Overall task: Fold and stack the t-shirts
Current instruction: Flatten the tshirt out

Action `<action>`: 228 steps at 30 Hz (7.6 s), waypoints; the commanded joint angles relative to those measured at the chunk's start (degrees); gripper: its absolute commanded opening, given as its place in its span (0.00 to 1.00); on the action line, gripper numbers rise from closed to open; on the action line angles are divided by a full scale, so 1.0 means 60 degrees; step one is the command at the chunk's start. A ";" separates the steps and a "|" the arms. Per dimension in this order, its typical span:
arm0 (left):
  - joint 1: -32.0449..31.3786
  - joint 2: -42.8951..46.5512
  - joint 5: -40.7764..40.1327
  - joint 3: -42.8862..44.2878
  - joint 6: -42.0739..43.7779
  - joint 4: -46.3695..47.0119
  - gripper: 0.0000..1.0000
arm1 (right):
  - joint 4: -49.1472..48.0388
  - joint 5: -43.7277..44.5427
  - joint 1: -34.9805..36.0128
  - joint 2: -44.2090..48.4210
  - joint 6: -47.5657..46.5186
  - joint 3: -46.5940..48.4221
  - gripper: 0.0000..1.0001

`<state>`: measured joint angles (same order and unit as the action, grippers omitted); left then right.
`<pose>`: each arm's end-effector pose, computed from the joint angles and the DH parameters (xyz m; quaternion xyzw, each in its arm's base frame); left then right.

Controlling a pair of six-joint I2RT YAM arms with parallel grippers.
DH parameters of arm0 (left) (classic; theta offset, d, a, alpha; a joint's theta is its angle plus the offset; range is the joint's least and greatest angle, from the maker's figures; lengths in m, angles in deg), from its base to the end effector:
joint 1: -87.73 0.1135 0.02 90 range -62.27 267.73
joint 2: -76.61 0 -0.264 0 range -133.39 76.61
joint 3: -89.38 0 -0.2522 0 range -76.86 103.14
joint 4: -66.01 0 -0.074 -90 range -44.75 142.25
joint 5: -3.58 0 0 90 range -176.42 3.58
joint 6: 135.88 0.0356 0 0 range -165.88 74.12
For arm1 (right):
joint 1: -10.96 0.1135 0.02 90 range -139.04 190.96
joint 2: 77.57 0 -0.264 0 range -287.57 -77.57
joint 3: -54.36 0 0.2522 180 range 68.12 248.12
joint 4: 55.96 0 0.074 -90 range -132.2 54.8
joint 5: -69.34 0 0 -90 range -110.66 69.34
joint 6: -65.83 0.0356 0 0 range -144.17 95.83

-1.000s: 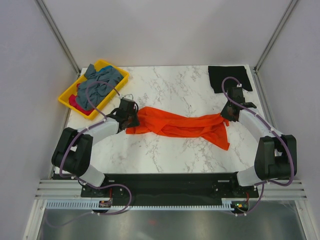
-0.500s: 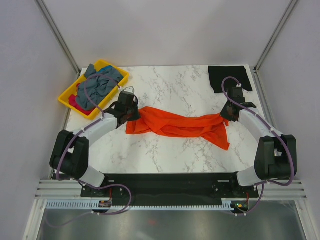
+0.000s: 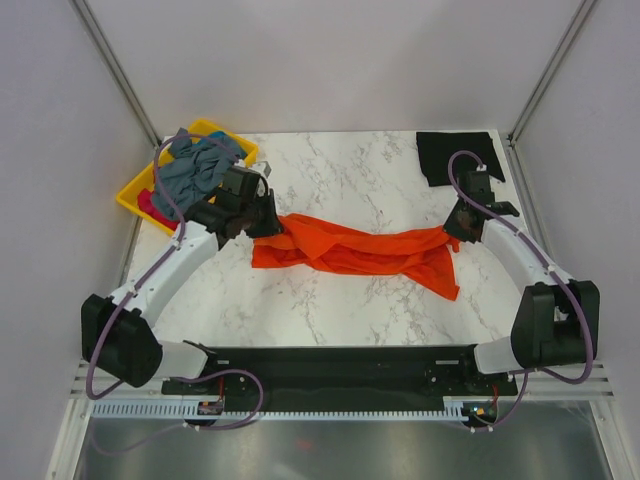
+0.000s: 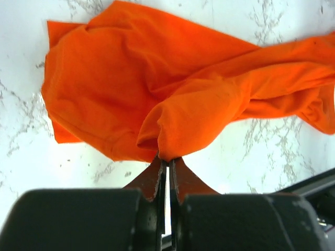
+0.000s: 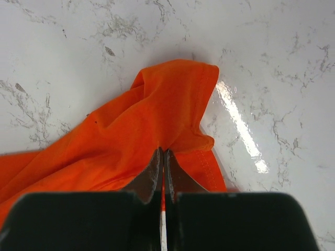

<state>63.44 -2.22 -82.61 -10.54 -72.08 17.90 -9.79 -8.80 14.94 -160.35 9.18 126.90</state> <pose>0.2687 -0.1239 0.2981 -0.0033 0.9295 -0.1847 0.3192 0.2950 0.0132 0.2399 0.2703 0.9135 -0.0017 0.3039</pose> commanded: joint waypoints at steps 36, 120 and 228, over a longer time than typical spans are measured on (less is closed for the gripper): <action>-0.0580 0.1275 -0.0605 -0.1197 -0.0366 -0.2083 0.41 | 0.0811 -0.0934 -0.0020 0.2372 -0.0167 -0.2341 0.02; 0.1706 -0.1292 0.1226 -0.2705 -0.1156 0.1507 0.02 | -0.0245 -0.1346 -0.0020 0.2313 -0.0049 -0.2722 0.08; 0.1105 0.0879 -0.1178 0.8222 0.1465 -0.1277 0.02 | 0.0768 -0.0115 -0.1236 0.3780 0.0390 0.5452 0.00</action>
<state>69.88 4.03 -83.24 36.67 -70.88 5.62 3.65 -10.31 7.69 -136.85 12.46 159.93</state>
